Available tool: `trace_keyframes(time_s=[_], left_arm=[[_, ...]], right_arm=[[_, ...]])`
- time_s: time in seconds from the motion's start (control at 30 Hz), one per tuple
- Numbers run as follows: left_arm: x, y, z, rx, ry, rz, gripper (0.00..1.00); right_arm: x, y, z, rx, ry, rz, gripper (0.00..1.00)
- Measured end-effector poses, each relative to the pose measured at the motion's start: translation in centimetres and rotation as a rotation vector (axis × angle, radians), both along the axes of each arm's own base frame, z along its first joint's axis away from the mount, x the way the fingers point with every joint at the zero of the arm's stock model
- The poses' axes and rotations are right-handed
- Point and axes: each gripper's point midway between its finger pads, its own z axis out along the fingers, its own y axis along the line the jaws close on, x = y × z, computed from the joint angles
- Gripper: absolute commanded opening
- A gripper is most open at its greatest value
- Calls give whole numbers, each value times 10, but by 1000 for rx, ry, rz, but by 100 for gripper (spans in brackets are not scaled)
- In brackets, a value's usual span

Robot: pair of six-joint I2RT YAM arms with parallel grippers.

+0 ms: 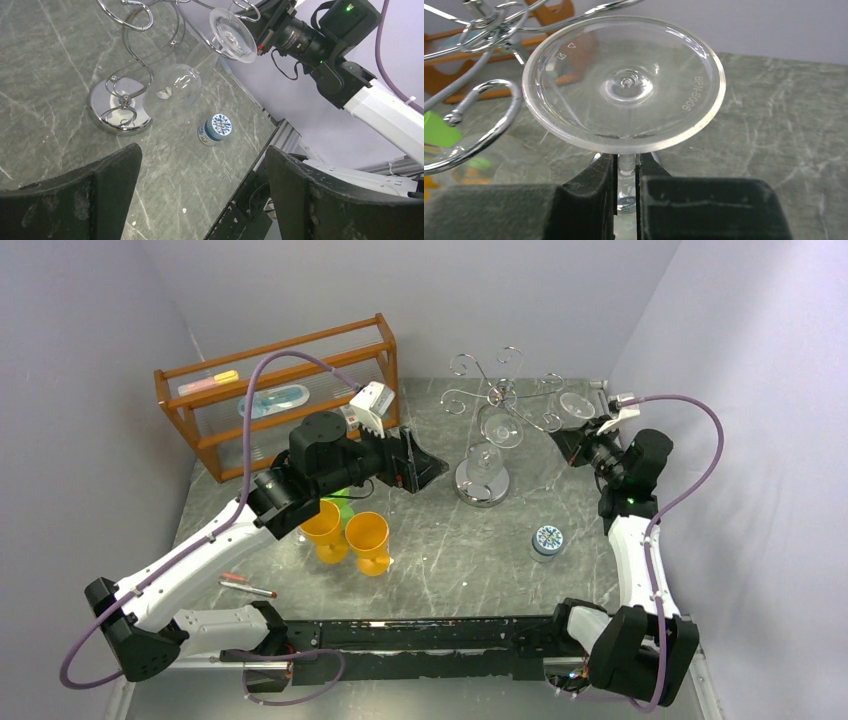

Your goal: Place the wine glass upside down on the wine glass rack

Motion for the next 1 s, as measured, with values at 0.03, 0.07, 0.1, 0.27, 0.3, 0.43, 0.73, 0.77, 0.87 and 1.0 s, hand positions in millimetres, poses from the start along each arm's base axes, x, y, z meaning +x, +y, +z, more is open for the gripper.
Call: trace_keyframes(time_s=[0.03,0.07,0.1,0.27,0.3,0.43,0.73,0.77,0.87,1.0], left_arm=[[1,0,0,1,-3,1,97],[1,1,0,3,-3,2,97],[1,1,0,5,-3,4,97],[4,4,-1,11,-7,11,97],[5,4,-2,12,-7,12,97],[6,5,-2,15,-9,14,97],[8,7,-2,15,-9,21,97],[9,7,-2,15,-9,22,97],[10,8,-2,17,-10,26,97],[12,9,-4,20,-8,31,97]], right_arm=[[-1,4,-1,2,-2,26,0],[-1,7,0,3,-9,53,0],[-1,10,1,2,-19,74,0],[-2,20,4,5,-46,159,0],[-2,22,4,6,-49,174,0],[-3,28,0,8,-49,226,0],[-5,39,11,-37,-93,302,0],[-4,40,13,-43,-99,308,0],[-4,44,17,-60,-107,329,0],[-2,53,13,-95,-87,359,0]])
